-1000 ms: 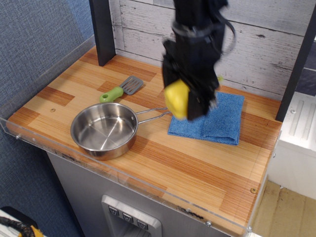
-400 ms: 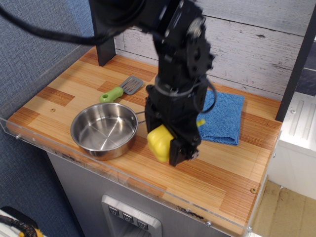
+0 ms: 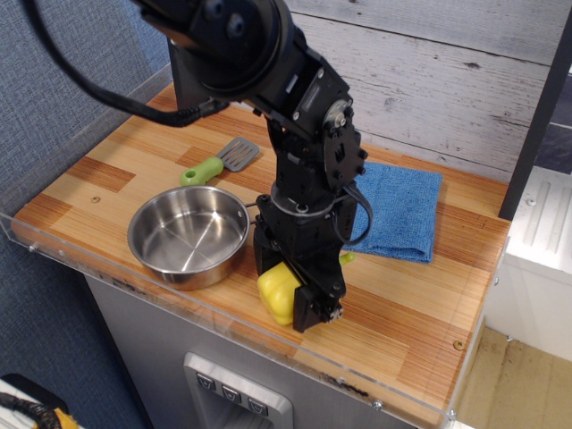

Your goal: Place the yellow bell pepper next to the metal pot and in front of the blue cloth.

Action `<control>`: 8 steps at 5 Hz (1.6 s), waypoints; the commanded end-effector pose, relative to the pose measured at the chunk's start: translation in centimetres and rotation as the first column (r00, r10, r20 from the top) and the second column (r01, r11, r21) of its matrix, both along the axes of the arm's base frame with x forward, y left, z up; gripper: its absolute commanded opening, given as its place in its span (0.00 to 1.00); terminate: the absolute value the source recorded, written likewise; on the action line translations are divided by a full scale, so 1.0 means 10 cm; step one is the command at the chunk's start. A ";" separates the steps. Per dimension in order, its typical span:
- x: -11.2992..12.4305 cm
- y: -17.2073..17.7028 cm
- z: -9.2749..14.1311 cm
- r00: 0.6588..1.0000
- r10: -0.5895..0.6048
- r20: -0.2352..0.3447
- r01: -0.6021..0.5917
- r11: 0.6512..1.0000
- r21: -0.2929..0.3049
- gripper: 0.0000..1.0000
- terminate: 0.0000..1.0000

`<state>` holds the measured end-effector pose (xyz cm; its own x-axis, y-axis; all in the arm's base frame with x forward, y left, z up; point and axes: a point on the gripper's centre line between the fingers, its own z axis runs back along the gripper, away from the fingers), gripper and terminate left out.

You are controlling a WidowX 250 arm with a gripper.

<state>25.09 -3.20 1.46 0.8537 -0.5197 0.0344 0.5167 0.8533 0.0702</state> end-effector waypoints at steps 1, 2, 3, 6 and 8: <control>0.04 0.00 0.01 1.000 0.000 -0.002 0.000 0.999 -0.045 1.00 0.00; 0.05 -0.01 0.13 1.000 0.005 0.029 -0.003 0.999 -0.046 1.00 0.00; 0.03 0.04 0.42 0.994 0.021 0.107 -0.019 1.000 -0.021 1.00 0.00; 0.30 0.71 1.06 0.965 0.150 0.214 -0.147 0.989 -0.027 1.00 0.00; 0.50 1.10 1.00 0.987 0.078 0.142 -0.081 0.997 0.013 1.00 0.00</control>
<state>30.25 7.57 10.09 0.8837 -0.4517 0.1228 0.4374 0.8903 0.1268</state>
